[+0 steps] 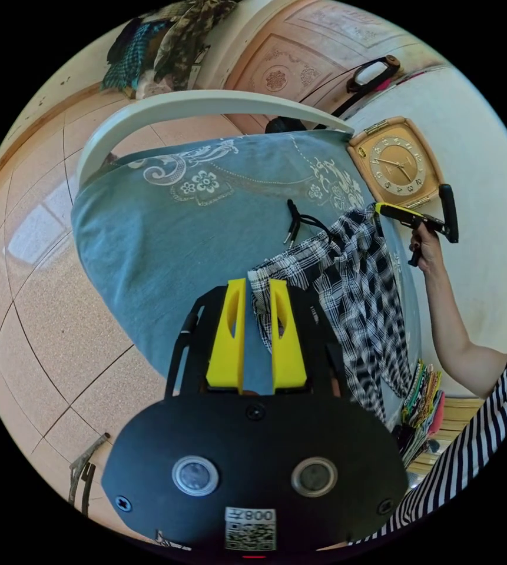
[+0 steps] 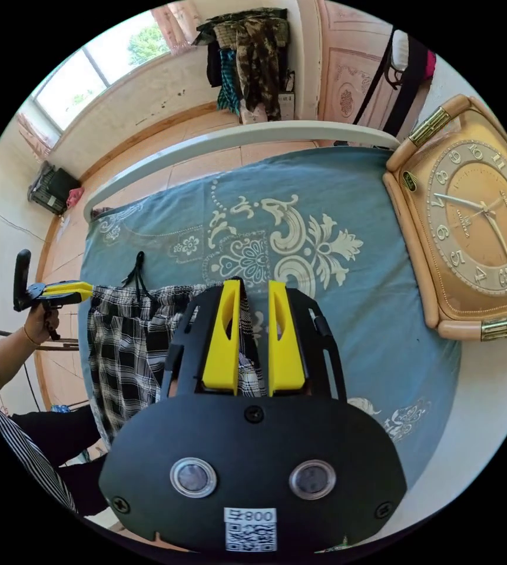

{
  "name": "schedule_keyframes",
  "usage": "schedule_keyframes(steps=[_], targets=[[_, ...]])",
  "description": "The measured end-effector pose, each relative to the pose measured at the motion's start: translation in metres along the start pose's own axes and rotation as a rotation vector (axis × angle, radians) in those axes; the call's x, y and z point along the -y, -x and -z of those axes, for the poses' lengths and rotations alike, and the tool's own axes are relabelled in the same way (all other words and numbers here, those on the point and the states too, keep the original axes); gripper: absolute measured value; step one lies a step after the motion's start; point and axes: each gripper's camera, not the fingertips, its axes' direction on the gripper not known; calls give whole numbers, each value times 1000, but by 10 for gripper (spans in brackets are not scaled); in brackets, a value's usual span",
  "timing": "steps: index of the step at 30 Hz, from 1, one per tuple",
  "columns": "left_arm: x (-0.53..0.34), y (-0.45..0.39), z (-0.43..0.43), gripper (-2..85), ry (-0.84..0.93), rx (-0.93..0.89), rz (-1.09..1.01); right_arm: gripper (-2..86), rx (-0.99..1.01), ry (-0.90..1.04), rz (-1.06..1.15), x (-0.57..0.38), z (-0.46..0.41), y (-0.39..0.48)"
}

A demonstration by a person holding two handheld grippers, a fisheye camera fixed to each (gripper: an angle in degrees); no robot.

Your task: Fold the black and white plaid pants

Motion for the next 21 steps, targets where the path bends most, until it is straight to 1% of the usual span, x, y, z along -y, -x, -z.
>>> schedule_keyframes(steps=[2,3,7,8,10,12,14,15,17,19,21], targets=[[5,2,-5,66,13,-9,1,71,-22,55,-44,-4,-5,-14],[5,2,-5,67,12,-14,5,68,13,83,-78,-7,-7,-27],[8,8,1,71,-19,-57,31,71,103,19,-170,-16,8,-51],[9,9,2,74,-22,-78,33,74,158,-20,-151,-12,14,-48],[12,9,2,77,-13,-85,25,77,185,-7,-75,2,12,-32],[16,8,1,79,-4,-83,19,79,91,95,9,22,-9,-9],[20,8,-2,75,1,-108,25,76,115,199,45,31,-31,0],[21,7,-2,71,3,-107,27,72,129,222,45,33,-37,2],[23,5,-2,53,-4,-93,17,64,142,195,36,32,-31,-1],[24,2,1,42,-11,-121,10,53,155,173,52,30,-23,-1],[21,-4,12,36,-76,-131,-11,40,151,75,89,29,3,3]])
